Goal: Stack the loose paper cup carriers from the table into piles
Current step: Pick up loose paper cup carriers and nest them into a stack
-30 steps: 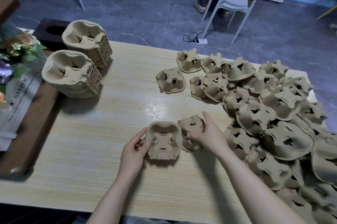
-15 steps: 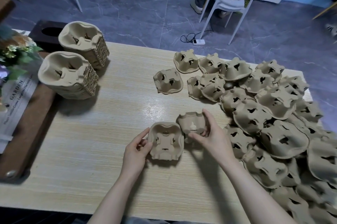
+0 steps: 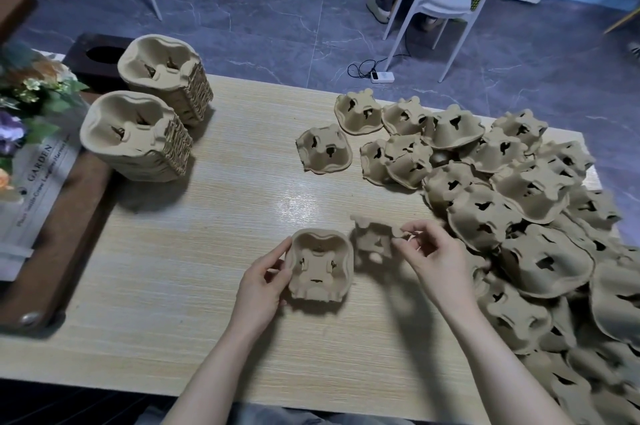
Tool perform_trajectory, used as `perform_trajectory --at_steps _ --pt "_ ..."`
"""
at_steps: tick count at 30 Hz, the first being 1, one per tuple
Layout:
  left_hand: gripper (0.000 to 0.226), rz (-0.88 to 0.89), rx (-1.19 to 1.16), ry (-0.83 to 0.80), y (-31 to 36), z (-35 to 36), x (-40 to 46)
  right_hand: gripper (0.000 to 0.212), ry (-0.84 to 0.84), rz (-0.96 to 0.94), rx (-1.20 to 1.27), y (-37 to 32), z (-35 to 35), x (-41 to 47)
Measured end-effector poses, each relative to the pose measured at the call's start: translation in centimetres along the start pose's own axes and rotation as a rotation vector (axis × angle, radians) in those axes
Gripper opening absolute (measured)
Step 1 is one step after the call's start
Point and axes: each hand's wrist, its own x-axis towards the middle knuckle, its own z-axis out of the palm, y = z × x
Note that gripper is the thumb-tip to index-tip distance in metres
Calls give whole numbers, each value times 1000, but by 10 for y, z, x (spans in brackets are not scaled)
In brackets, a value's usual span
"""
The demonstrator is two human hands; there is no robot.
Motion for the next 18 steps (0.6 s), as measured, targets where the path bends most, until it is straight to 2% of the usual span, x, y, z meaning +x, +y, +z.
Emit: perform_trajectory --at_steps 6,12,18 --pt "40 -3 5 17 1 3 0 29 7 -174 178 -15 6 -25" --pt "29 -11 -29 26 3 2 1 41 -63 -285 154 -14 31 -43" --pt "29 -67 -26 60 8 6 0 22 -100 -356 23 -4 42 -52"
